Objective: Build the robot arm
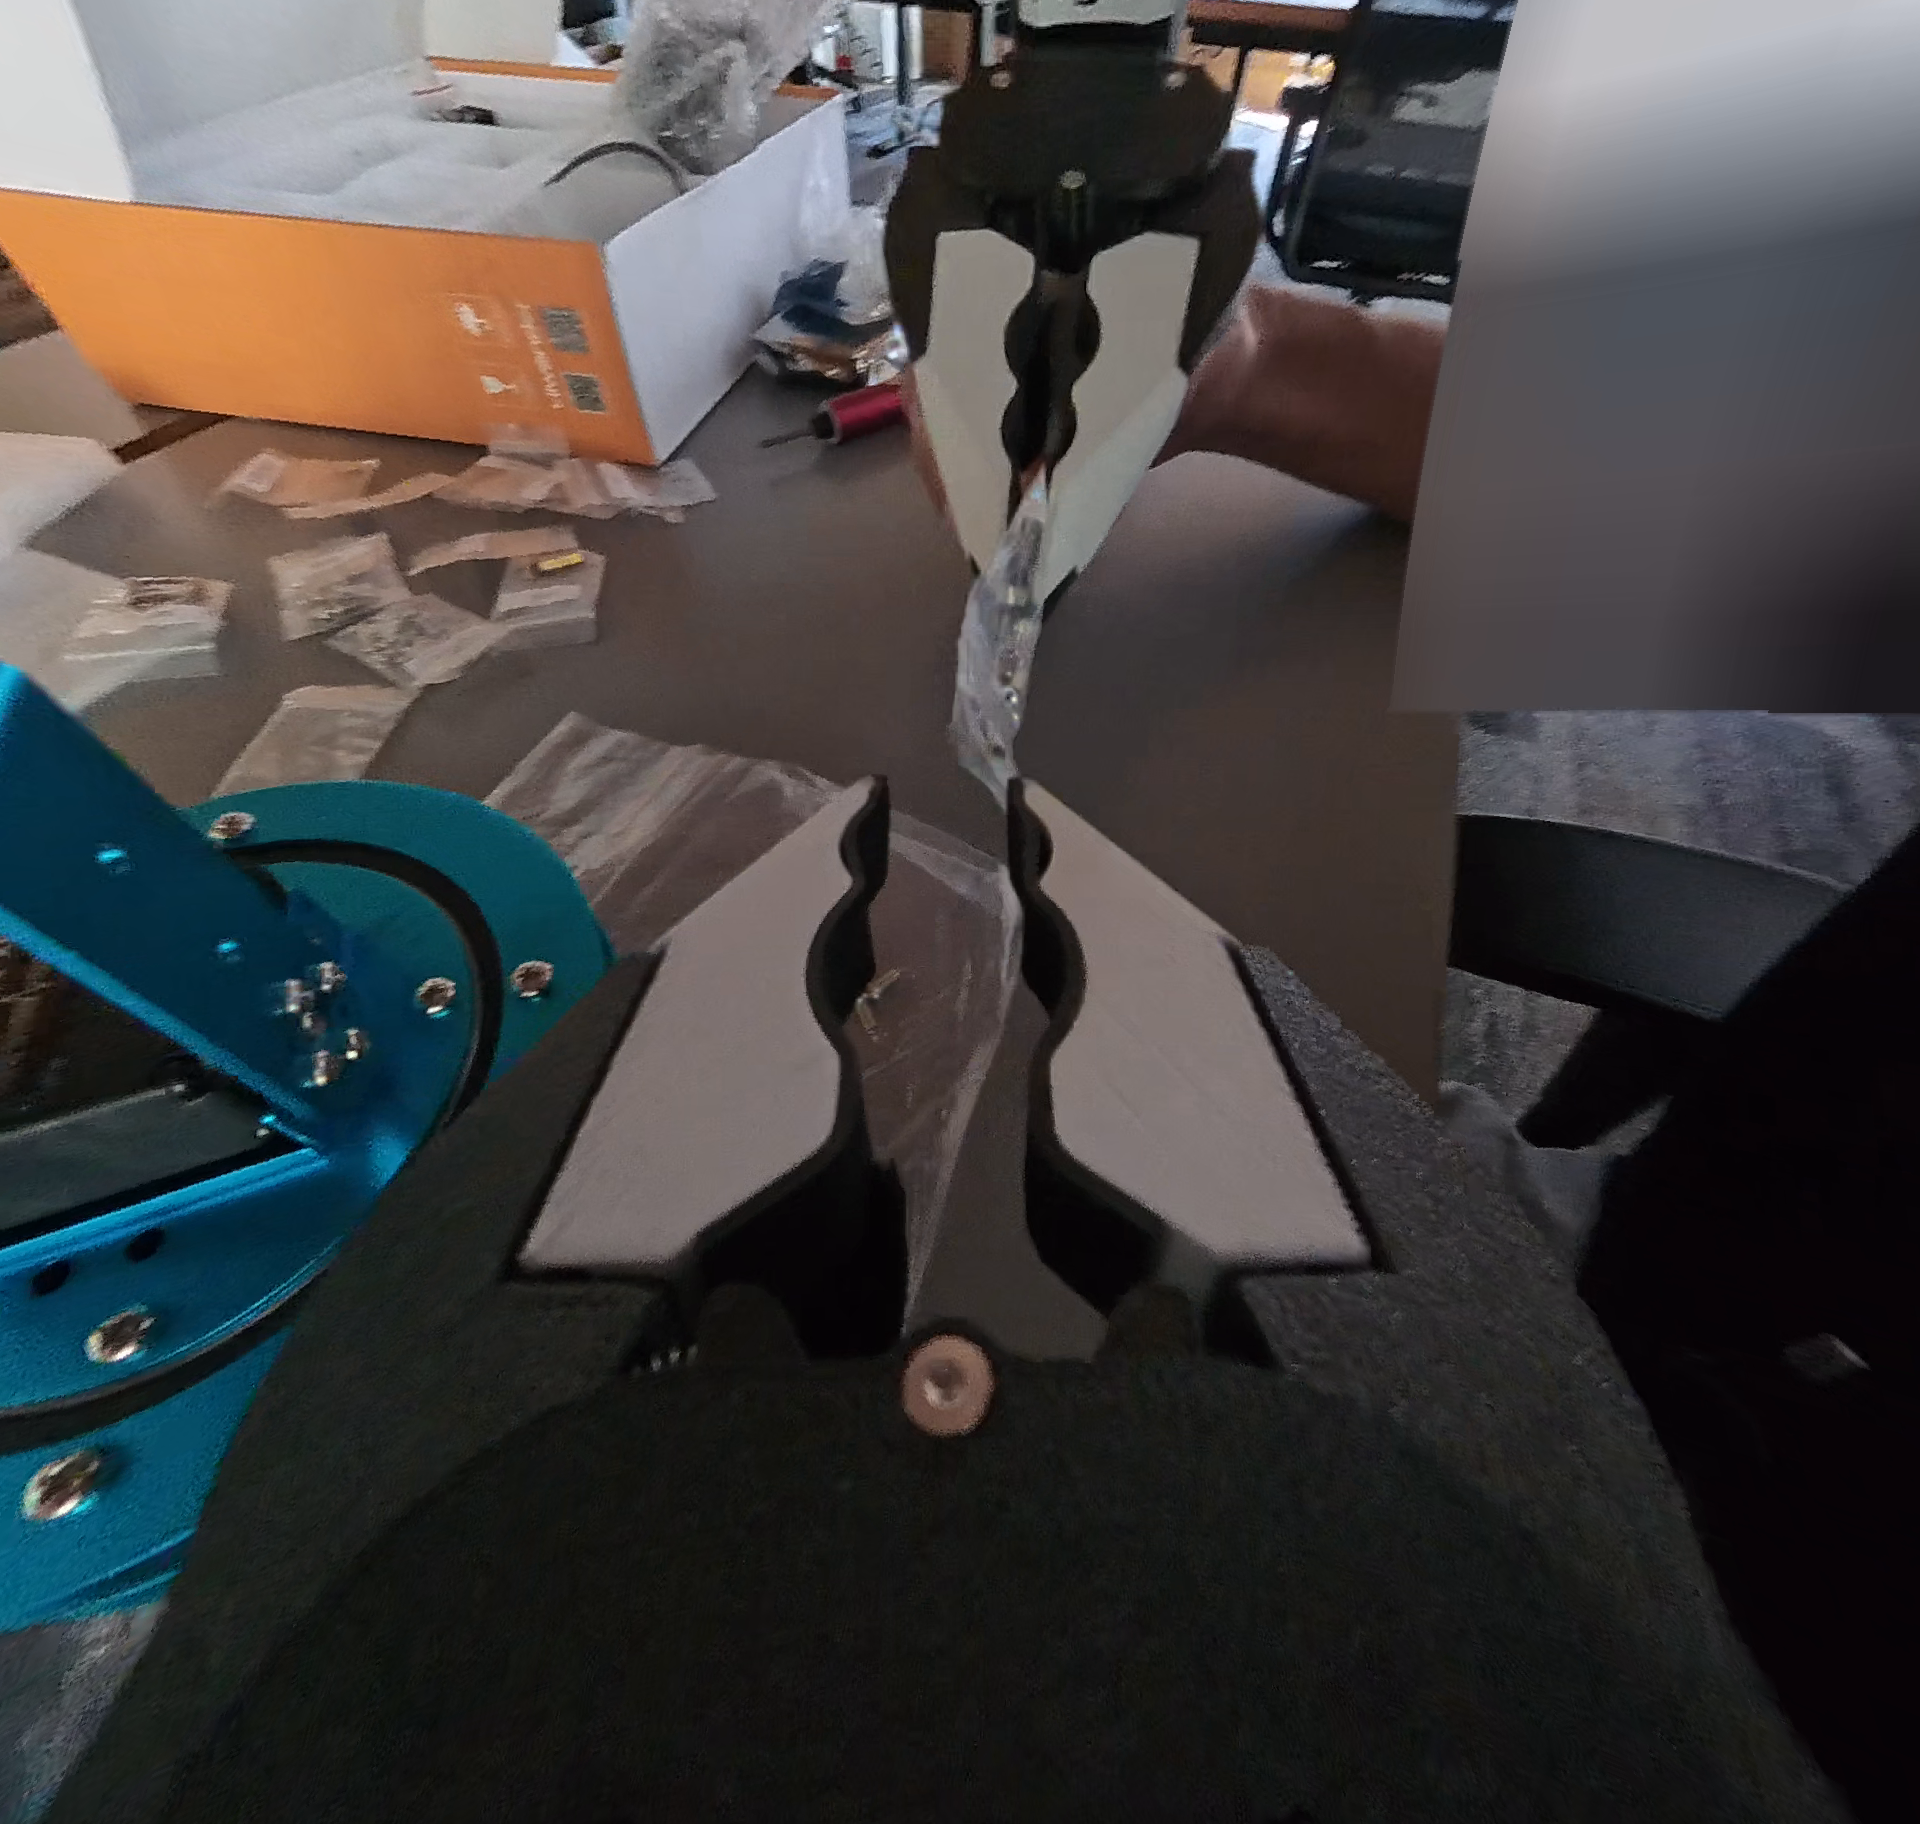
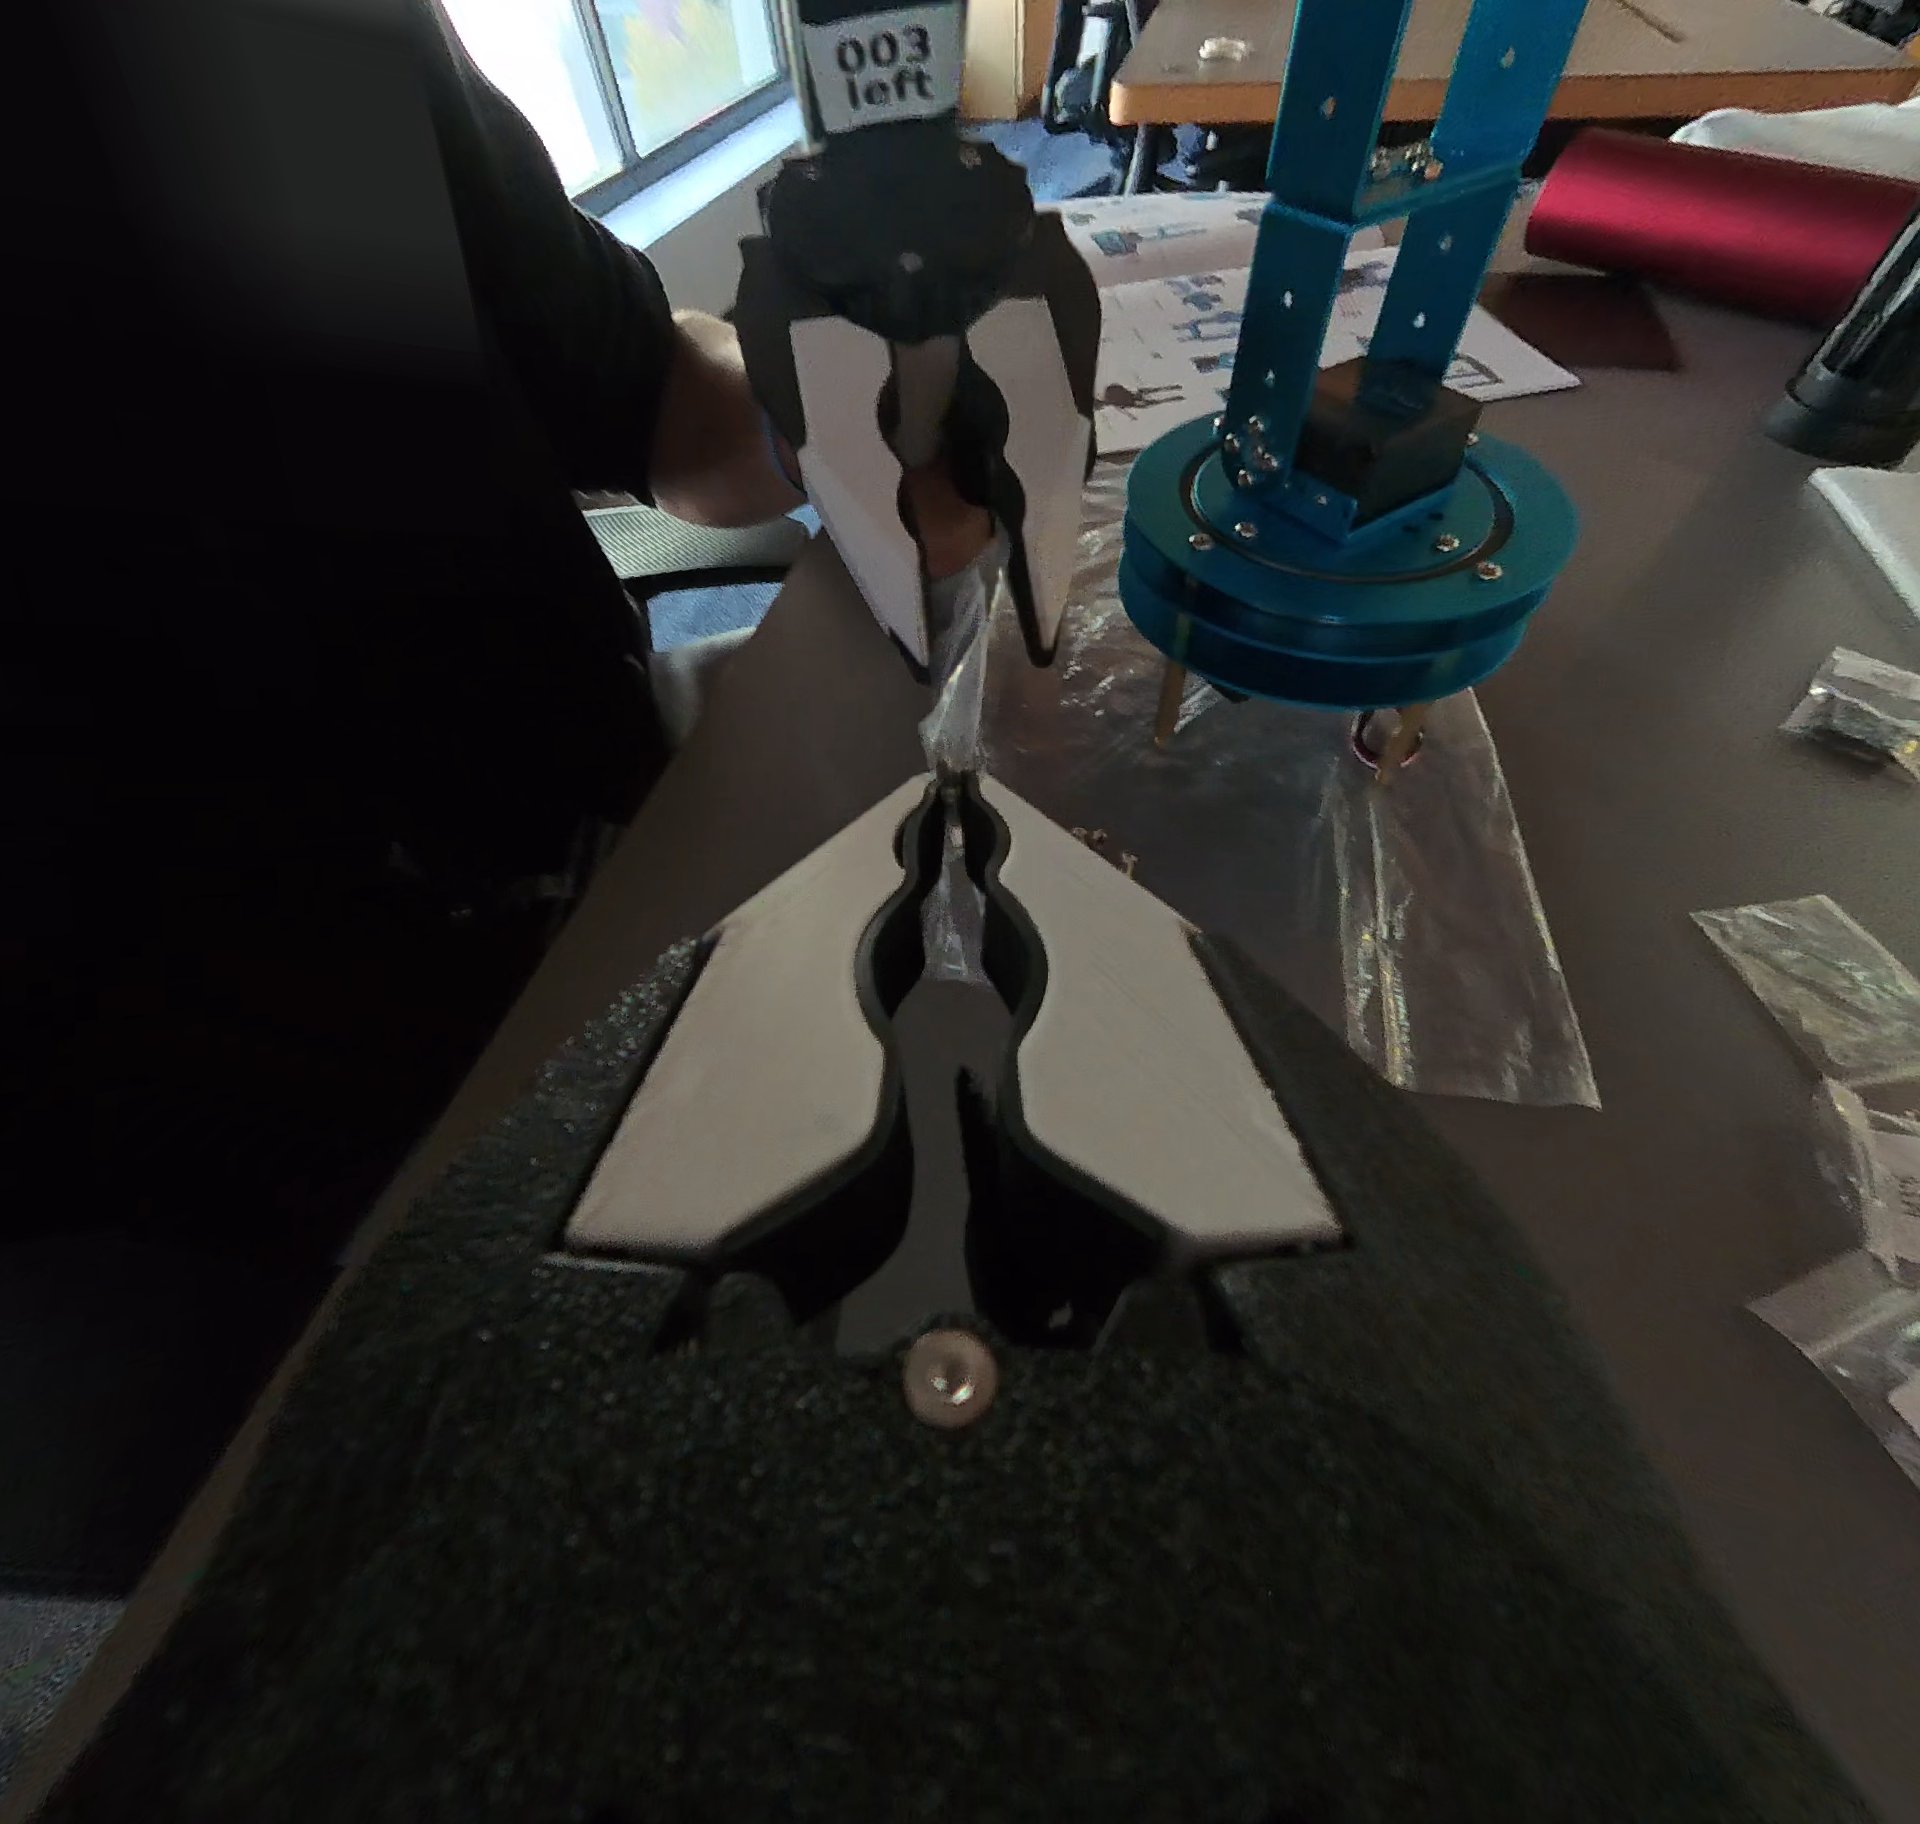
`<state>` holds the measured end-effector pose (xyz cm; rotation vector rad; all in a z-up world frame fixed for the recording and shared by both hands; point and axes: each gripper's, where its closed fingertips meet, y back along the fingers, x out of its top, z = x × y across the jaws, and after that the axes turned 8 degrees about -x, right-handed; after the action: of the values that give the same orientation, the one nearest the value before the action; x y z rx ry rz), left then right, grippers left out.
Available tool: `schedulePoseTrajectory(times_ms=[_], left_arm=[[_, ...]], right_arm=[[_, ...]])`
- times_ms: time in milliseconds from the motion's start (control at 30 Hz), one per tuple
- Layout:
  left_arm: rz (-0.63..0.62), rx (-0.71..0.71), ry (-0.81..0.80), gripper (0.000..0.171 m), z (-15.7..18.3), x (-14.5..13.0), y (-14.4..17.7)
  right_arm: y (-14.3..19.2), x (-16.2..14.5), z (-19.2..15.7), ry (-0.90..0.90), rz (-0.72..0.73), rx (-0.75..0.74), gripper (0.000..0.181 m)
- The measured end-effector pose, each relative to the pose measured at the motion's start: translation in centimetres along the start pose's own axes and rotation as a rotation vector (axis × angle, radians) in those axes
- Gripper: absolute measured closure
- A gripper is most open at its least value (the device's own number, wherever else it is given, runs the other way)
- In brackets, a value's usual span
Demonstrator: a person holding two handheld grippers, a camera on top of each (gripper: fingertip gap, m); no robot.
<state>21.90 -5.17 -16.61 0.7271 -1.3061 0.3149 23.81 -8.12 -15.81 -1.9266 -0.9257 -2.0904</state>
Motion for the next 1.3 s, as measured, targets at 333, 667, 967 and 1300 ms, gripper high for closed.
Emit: schedulePoseTrajectory(times_ms=[333,667,967,1300], left_arm=[[0.083,-0.116,0.047,0.155,1.3,1.3,0.4],[0.085,-0.127,0.032,0.155,1.7,1.5,0.0],[0.052,-0.198,0.017,0.171,2.6,1.1,-0.9],[0.083,-0.144,0.006,0.171,1.1,1.5,-0.9]], right_arm=[[0.4,0.8,-0.9,-0.035,0.044,0.066,0.179],[0.1,0.9,-1.6,-0.051,0.042,0.104,0.179],[0.0,0.8,-1.3,-0.072,0.039,0.092,0.179],[0.2,1.1,0.3,-0.143,0.053,0.035,0.179]])
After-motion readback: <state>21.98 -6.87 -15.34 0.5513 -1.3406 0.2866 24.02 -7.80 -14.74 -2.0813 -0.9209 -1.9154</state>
